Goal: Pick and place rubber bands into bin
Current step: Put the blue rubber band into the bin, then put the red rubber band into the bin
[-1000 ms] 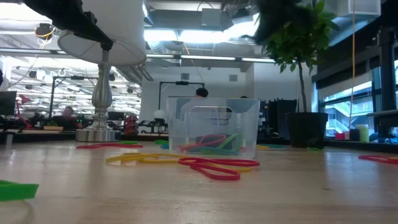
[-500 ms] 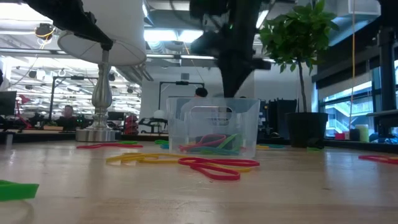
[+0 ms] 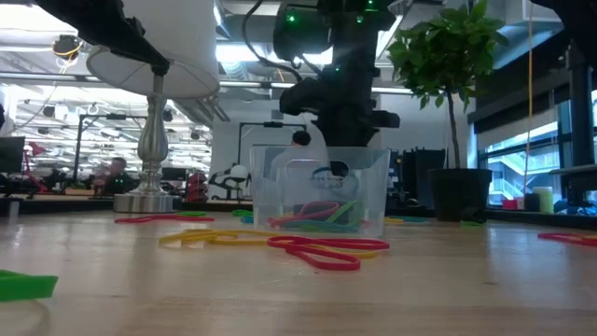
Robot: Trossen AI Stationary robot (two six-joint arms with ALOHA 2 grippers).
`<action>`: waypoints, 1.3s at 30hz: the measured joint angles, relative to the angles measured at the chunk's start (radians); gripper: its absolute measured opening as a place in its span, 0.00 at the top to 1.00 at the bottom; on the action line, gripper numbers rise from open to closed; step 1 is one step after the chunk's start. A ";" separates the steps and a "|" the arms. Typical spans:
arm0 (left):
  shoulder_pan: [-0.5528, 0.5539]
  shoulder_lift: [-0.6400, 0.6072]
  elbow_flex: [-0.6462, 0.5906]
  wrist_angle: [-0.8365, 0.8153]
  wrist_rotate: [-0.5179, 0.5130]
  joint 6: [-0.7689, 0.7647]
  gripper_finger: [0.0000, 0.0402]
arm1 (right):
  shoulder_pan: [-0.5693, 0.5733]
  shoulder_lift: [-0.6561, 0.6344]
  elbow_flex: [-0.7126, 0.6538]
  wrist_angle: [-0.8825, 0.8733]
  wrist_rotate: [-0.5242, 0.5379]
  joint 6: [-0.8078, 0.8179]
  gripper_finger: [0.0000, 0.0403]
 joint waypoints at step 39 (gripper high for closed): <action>0.000 0.076 0.000 0.107 -0.129 -0.162 0.68 | -0.056 -0.175 -0.004 0.004 -0.145 -0.491 0.83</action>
